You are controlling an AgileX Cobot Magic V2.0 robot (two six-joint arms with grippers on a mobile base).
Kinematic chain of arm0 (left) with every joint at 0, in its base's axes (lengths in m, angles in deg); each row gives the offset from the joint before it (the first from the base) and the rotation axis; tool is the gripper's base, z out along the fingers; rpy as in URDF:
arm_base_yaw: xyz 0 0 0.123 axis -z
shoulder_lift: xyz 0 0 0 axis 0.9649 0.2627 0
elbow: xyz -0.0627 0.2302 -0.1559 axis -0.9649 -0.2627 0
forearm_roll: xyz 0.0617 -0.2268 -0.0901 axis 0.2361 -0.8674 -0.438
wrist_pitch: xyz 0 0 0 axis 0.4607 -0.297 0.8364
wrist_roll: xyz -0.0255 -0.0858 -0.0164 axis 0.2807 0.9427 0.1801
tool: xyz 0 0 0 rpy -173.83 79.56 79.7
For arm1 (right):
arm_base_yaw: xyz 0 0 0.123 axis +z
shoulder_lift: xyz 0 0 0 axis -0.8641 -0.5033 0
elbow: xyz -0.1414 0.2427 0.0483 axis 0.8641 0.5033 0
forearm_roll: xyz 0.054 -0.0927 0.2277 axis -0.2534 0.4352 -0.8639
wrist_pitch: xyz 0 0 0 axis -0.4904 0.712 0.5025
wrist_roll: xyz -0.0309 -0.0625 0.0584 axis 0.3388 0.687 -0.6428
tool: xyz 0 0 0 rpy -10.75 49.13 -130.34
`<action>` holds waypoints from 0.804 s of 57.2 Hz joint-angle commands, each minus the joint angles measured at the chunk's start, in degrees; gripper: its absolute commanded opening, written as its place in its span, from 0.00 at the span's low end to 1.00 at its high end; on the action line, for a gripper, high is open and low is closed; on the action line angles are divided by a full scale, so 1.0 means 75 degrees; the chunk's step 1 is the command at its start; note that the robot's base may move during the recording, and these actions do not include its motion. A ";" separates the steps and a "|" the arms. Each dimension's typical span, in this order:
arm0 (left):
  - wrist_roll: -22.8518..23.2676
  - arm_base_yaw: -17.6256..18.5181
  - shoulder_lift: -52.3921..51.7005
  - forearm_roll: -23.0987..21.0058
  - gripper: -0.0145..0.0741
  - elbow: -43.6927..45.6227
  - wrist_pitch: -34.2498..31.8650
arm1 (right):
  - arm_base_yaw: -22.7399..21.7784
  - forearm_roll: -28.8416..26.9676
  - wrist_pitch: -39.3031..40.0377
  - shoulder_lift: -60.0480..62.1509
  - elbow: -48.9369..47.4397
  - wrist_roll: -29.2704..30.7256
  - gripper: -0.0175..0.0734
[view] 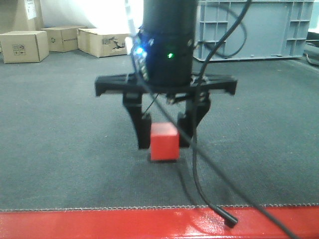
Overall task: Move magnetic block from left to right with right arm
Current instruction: 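Lower the red cube onto the dark tabletop with the right gripper, then open the right gripper and raise it away from the cube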
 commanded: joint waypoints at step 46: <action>0.0000 0.0032 -0.0067 -0.0013 0.02 -0.0059 -0.0594 | -0.0187 0.0783 0.0890 0.2190 0.0661 0.0111 0.76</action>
